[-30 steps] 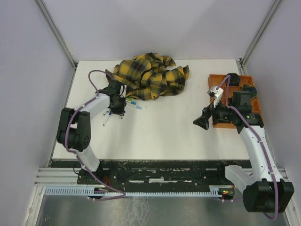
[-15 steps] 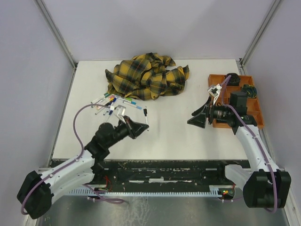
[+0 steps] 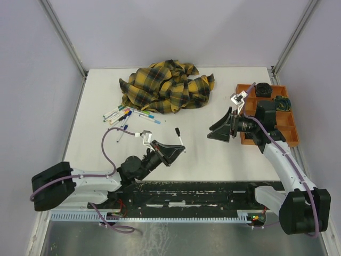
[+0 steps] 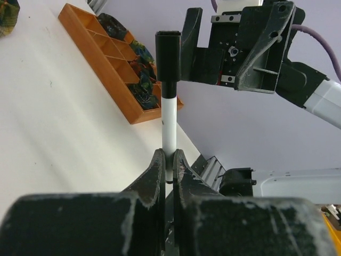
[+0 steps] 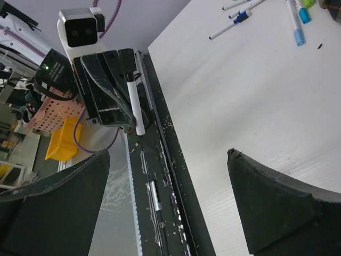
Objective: Open the pen caps
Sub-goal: Pick up the pen from the center of the board.
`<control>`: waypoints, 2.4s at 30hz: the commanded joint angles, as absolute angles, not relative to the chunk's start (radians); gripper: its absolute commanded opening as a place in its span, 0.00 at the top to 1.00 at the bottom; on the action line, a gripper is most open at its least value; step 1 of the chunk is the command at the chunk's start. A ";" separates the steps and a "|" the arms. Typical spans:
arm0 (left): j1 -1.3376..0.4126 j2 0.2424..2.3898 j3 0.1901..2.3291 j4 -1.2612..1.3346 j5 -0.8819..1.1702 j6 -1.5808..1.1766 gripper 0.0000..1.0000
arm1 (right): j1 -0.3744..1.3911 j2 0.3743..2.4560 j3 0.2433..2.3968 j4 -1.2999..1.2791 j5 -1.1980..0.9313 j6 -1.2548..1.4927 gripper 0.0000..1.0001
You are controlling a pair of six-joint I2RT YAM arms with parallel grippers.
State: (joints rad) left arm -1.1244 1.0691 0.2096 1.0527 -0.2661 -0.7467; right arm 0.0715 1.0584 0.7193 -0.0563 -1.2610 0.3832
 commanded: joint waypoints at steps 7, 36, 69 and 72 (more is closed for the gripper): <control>-1.224 1.402 0.378 1.477 -0.439 -0.651 0.97 | 0.134 1.056 0.718 0.059 -1.336 0.461 0.02; -1.273 1.733 0.523 1.662 -0.405 -0.812 0.97 | 0.218 1.060 0.727 0.003 -1.298 0.374 0.66; -1.275 1.700 0.443 1.674 -0.359 -0.836 0.57 | 0.234 1.097 0.801 -0.201 -1.313 0.193 0.96; -1.275 1.711 0.439 1.674 -0.343 -0.842 0.55 | 0.234 1.101 0.801 -0.202 -1.313 0.192 0.96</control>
State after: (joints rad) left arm -1.2758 1.7191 0.4553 1.5330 -0.3607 -0.8043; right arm 0.2298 1.1000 0.7490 -0.2104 -1.2720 0.2108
